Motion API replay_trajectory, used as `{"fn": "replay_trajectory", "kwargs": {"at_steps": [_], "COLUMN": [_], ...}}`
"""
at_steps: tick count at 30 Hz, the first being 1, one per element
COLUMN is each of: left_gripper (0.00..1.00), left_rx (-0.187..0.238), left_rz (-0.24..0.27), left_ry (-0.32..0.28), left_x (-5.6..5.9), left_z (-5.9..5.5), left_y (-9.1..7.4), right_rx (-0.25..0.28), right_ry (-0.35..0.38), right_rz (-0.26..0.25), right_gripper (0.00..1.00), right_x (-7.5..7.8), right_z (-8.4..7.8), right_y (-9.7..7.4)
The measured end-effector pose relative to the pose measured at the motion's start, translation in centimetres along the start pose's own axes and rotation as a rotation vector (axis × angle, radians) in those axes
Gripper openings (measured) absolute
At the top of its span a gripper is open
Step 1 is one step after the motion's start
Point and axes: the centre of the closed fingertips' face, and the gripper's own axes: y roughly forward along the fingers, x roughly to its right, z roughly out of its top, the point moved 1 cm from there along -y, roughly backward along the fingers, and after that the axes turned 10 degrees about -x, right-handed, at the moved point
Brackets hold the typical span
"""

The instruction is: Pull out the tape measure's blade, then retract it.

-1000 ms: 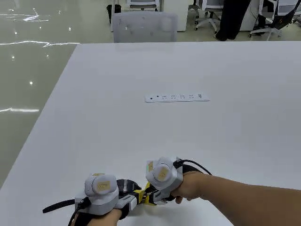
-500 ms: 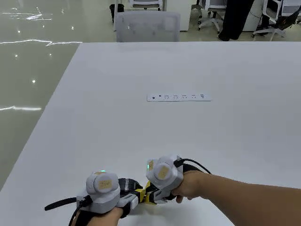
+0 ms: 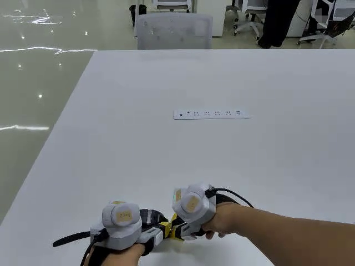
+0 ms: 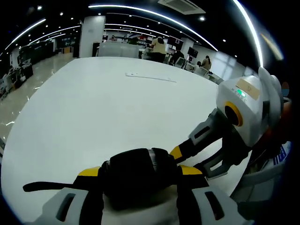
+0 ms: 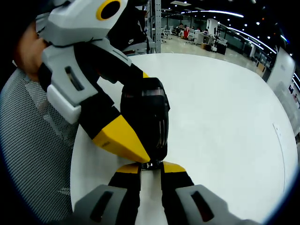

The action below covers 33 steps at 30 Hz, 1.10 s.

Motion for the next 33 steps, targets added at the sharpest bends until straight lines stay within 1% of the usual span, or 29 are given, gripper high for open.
{"fn": "replay_trajectory", "kwargs": {"at_steps": [4, 7, 8, 9, 10, 11, 12, 14, 15, 17, 18, 19, 20, 21, 22, 24, 25, 27, 28, 29, 30, 31, 32, 33], "left_gripper": [0.59, 0.6, 0.62, 0.66, 0.72, 0.76, 0.79, 0.84, 0.87, 0.98, 1.0, 1.0, 1.0, 1.0, 1.0, 1.0, 1.0, 1.0, 1.0, 1.0, 1.0, 1.0, 1.0, 1.0], "left_rx": [-0.023, -0.035, -0.042, -0.038, -0.025, -0.006, 0.001, 0.008, 0.03, 0.06, 0.084, 0.108, 0.09, 0.08, 0.079, 0.1, 0.103, 0.109, 0.111, 0.13, 0.165, 0.149, 0.137, 0.127], "left_rz": [-0.021, -0.041, -0.06, -0.058, -0.046, -0.047, -0.061, -0.113, -0.159, -0.198, -0.258, -0.269, -0.243, -0.244, -0.255, -0.272, -0.273, -0.262, -0.25, -0.222, -0.216, -0.236, -0.241, -0.247], "left_ry": [0.047, 0.066, 0.076, 0.083, 0.116, 0.15, 0.159, 0.177, 0.182, 0.185, 0.209, 0.221, 0.232, 0.23, 0.229, 0.218, 0.225, 0.251, 0.274, 0.31, 0.332, 0.305, 0.291, 0.282], "left_x": [0.0, -0.1, 0.0, -0.1, -0.4, -0.5, -0.4, -0.2, 0.1, 0.1, 0.6, 0.6, -0.1, -0.4, -0.4, -0.9, -1.2, -1.7, -2.1, -2.7, -2.9, -2.9, -3.1, -3.4], "left_z": [-0.3, -0.4, -0.5, -0.3, 0.1, 0.6, 0.8, 1.1, 1.4, 1.8, 2.0, 2.3, 2.1, 2.0, 1.9, 2.2, 2.2, 2.1, 2.1, 2.3, 2.5, 2.1, 1.9, 1.6], "left_y": [-0.1, -0.3, -0.5, -0.7, -0.9, -1.2, -1.5, -2.1, -2.5, -3.2, -3.8, -4.2, -4.5, -4.7, -4.8, -5.4, -5.6, -5.8, -5.9, -6.1, -6.5, -6.7, -6.7, -6.8], "right_rx": [-0.002, -0.001, 0.003, 0.03, 0.059, 0.055, 0.056, 0.048, 0.047, 0.064, 0.082, 0.095, 0.111, 0.121, 0.129, 0.139, 0.15, 0.171, 0.179, 0.185, 0.193, 0.197, 0.199, 0.2], "right_ry": [0.012, 0.027, 0.044, 0.073, 0.085, 0.084, 0.083, 0.076, 0.082, 0.084, 0.095, 0.11, 0.125, 0.13, 0.134, 0.154, 0.166, 0.188, 0.198, 0.206, 0.22, 0.229, 0.238, 0.255], "right_rz": [-0.013, -0.031, -0.03, -0.018, 0.002, -0.009, -0.011, -0.027, -0.031, -0.032, -0.044, -0.053, -0.066, -0.075, -0.082, -0.102, -0.116, -0.129, -0.138, -0.148, -0.161, -0.166, -0.174, -0.193], "right_gripper": [0.15, 0.19, 0.19, 0.19, 0.2, 0.22, 0.24, 0.25, 0.26, 0.3, 0.32, 0.34, 0.35, 0.36, 0.37, 0.42, 0.45, 0.5, 0.52, 0.53, 0.54, 0.55, 0.55, 0.56], "right_x": [0.1, 0.1, 0.0, -0.2, -0.7, -0.7, -0.8, -0.9, -1.0, -1.2, -1.1, -0.9, -0.7, -0.6, -0.6, -0.4, -0.2, -0.2, -0.2, -0.2, -0.3, -0.4, -0.5, -0.4], "right_z": [-0.1, -0.3, -0.5, -0.2, 0.0, -0.2, -0.2, -0.7, -0.8, -0.8, -0.8, -0.8, -0.8, -0.9, -1.0, -1.5, -1.9, -2.4, -3.0, -3.5, -4.3, -4.9, -5.4, -6.5], "right_y": [0.0, -0.2, -0.3, -0.4, -0.7, -0.9, -1.0, -1.5, -1.9, -2.7, -3.3, -3.7, -4.4, -4.9, -5.3, -6.3, -7.0, -8.0, -8.7, -9.2, -9.9, -10.4, -10.8, -11.4]}}
